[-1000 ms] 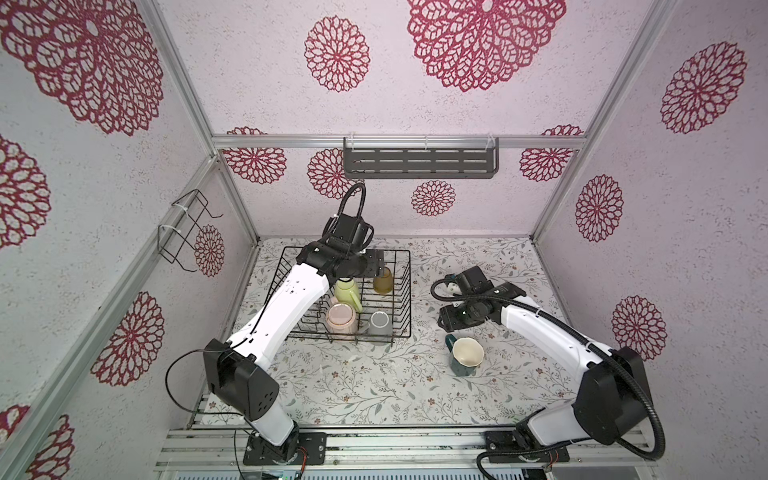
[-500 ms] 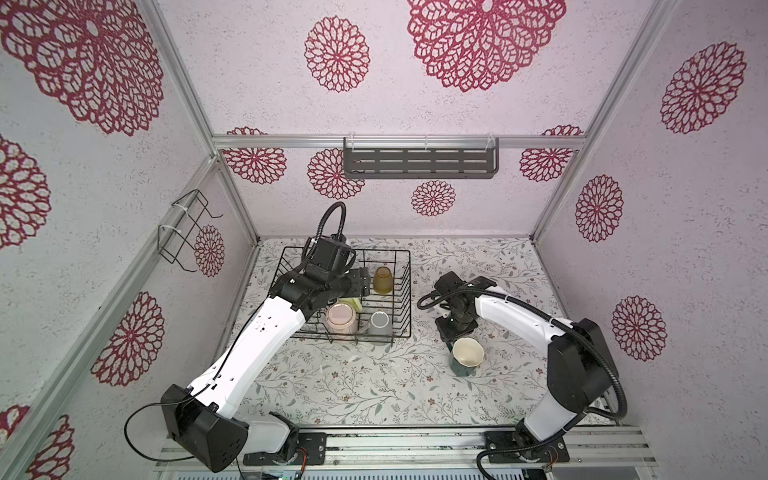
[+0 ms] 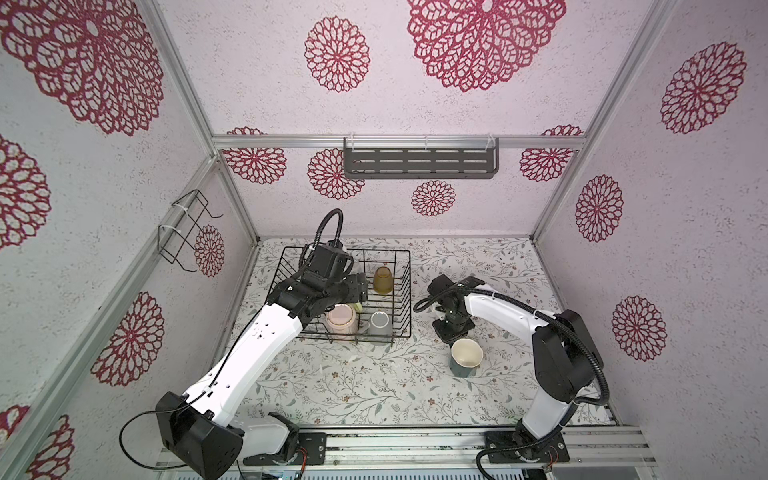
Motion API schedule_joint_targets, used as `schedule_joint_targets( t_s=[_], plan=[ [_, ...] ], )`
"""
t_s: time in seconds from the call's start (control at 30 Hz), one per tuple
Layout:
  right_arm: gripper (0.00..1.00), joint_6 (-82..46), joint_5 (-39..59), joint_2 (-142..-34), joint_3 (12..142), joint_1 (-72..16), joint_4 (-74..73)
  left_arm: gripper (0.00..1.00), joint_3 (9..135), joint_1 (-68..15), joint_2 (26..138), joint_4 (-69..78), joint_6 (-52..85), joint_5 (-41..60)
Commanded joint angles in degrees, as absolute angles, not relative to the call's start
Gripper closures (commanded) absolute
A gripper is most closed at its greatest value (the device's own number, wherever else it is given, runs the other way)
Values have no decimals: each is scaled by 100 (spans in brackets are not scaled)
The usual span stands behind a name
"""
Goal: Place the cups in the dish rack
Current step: 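Move the right gripper down onto the dark green mug, then grasp the dark green mug by its rim with the right gripper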
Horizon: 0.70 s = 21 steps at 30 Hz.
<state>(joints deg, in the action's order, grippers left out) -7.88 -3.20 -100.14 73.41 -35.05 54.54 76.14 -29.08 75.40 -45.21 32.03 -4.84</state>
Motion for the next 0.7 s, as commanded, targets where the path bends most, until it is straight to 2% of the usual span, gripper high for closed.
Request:
schedule_joint_targets(
  t_s=[0.0, 0.07, 0.17, 0.27, 0.43, 0.67],
  plan=[
    [75, -989, -562, -10062, 7562, -3524, 5509, 18, 7601, -2887, 7409, -4383, 3295, -440],
    [69, -976, -486, -10084, 7618, -3525, 5566, 18, 7587, -2889, 7370, -4374, 3305, -474],
    [57, -992, -501, -9986, 7647, -3533, 5706, 18, 7540, -2891, 7356, -4314, 3306, -401],
    [53, -998, -428, -9866, 7569, -3533, 5873, 18, 7602, -2891, 7396, -4403, 3313, -400],
    [54, -958, -492, -9804, 7435, -3551, 6160, 18, 7480, -2890, 7356, -4260, 3386, -424],
    [68, -940, -554, -9926, 7550, -3560, 6273, 19, 7472, -2891, 7269, -4201, 3408, -407]
  ],
)
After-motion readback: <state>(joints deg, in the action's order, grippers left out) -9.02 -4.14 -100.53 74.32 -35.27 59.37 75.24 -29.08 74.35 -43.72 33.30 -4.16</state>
